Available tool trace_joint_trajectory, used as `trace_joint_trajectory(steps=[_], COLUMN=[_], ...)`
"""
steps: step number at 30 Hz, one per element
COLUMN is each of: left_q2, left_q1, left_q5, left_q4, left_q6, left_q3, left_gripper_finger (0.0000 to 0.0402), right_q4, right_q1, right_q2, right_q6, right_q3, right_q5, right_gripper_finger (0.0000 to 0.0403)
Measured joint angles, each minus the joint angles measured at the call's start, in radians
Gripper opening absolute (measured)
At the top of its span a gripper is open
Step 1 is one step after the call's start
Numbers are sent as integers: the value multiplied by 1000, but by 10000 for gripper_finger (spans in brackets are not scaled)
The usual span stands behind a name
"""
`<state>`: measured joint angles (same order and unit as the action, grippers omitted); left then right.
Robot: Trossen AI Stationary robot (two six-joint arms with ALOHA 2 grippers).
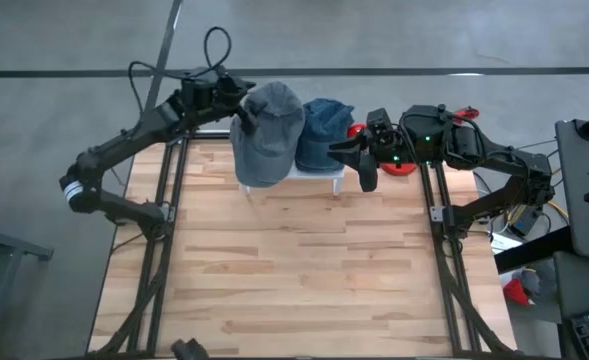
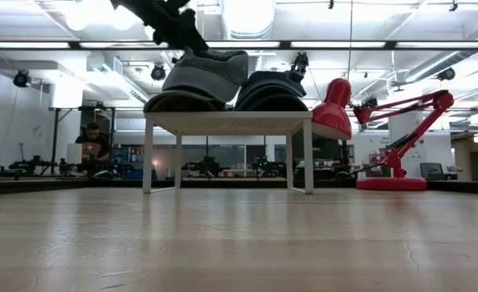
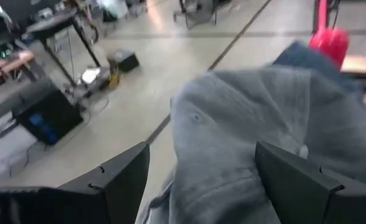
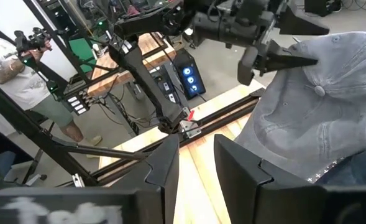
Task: Pick & Place hat
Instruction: Stack the gray cap on top of the gray cap on the shelf, then return to Home Position
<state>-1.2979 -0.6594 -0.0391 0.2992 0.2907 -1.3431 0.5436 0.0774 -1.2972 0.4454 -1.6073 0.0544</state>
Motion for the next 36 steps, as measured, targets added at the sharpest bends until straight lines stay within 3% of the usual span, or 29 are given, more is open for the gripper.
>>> trace_joint_trajectory(steps=[7,17,28,32,36], left_q2=[-48,-44,44,118,194], left_q1=[-1,0,0,8,8], left_q5=[-73,-89,-136,-39,130], left_q4=[159,182,192,258,343], left_q6=[2,-20,-27,-111,-151], left_q3=[-17,-11,-90,-107,-82], left_gripper_finger=[296,296,296,296,296], right_q4=[1,2,6,65,148], right_q1=[0,-1,-1,1,4], right_q2=[0,0,0,4,21], right_q6=[0,0,15,-23,-85], right_q3=[0,0,0,0,0], right_q5=[-1,-1,-2,5,107], right_gripper_finger=[99,109,89,83,75])
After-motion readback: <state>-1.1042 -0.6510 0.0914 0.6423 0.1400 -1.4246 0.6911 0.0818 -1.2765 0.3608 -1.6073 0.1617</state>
